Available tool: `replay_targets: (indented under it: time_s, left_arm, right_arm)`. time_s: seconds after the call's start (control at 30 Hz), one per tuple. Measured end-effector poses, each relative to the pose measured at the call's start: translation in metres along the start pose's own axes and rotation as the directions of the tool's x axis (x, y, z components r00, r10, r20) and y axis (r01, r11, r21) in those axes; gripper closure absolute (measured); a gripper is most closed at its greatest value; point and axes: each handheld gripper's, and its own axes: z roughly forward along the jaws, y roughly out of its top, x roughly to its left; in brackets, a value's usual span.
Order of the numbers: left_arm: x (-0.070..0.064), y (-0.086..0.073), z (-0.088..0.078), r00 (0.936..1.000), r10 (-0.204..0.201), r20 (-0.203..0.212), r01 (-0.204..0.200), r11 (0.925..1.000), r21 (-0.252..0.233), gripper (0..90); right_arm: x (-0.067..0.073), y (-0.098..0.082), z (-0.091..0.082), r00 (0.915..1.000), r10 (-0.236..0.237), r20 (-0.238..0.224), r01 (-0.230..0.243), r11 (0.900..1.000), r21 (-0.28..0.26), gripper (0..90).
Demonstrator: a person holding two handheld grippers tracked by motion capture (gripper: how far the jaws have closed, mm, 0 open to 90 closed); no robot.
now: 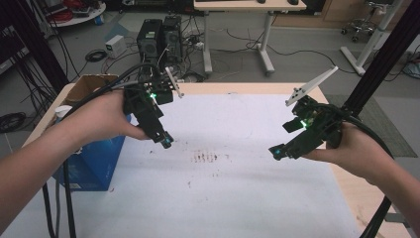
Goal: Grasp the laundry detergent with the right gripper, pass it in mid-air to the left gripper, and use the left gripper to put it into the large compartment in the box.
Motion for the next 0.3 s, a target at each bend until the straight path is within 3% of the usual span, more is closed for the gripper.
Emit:
replay_targets:
  time_s: [0.3]
  left_arm:
    - [0.0008,-0.0013,-0.0006,1.0000,-0.002,-0.002,0.002,1.0000,0.002,20.5]
  right_arm:
    - [-0.0013,-0.0007,-0.0008,1.0000,0.004,-0.002,-0.004,1.000,-0.005,13.1]
